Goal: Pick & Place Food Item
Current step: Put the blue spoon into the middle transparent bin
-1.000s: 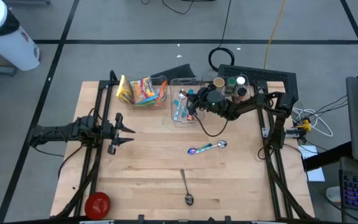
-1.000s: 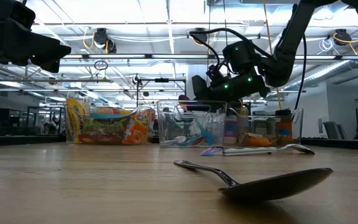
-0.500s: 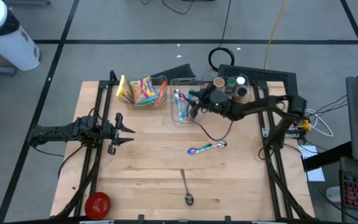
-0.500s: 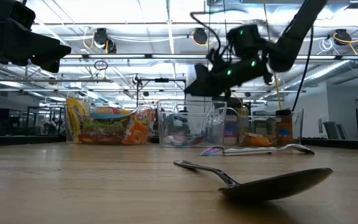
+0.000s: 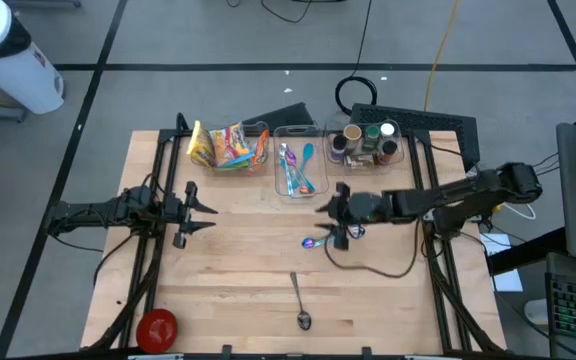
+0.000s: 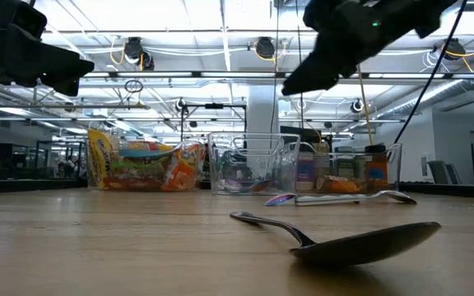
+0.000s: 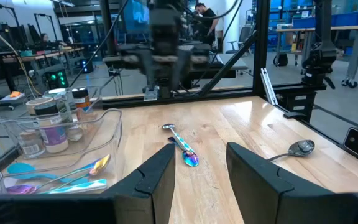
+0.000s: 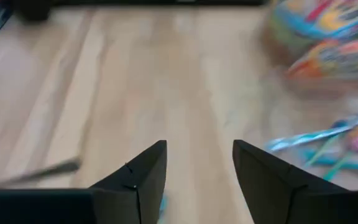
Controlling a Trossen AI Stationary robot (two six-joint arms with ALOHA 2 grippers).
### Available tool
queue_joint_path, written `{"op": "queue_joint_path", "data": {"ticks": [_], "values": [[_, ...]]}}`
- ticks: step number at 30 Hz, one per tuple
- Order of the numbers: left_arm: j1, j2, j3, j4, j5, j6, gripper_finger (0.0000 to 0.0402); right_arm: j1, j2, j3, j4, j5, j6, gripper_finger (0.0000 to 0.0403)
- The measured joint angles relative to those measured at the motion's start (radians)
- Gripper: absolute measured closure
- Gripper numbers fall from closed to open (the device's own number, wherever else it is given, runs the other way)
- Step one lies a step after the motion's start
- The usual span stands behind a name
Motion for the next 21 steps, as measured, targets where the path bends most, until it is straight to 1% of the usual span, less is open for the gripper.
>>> {"op": "queue_joint_path", "data": {"ticks": [4,6,8,10,12,14,21], "values": [[0.000,0.000,0.000,0.000,0.000,0.000,0.0249,0.075,0.001,0.000,-0.087,0.000,0.013,0.0231],[0.000,0.000,0.000,0.000,0.000,0.000,0.0249,0.097,0.009,0.000,-0.158,0.022,0.046,0.0231],[0.000,0.000,0.000,0.000,0.000,0.000,0.0249,0.109,0.015,-0.001,-0.255,0.057,0.096,0.0231],[0.000,0.000,0.000,0.000,0.000,0.000,0.0249,0.114,0.019,-0.001,-0.340,0.068,0.134,0.0232],[0.000,0.000,0.000,0.000,0.000,0.000,0.0249,0.114,0.032,-0.010,-0.394,0.085,0.137,0.0232],[0.000,0.000,0.000,0.000,0.000,0.000,0.0249,0.113,0.039,-0.041,-0.400,0.084,0.136,0.0232],[0.000,0.000,0.000,0.000,0.000,0.000,0.0249,0.105,0.053,-0.185,-0.322,0.083,0.130,0.0232]]}}
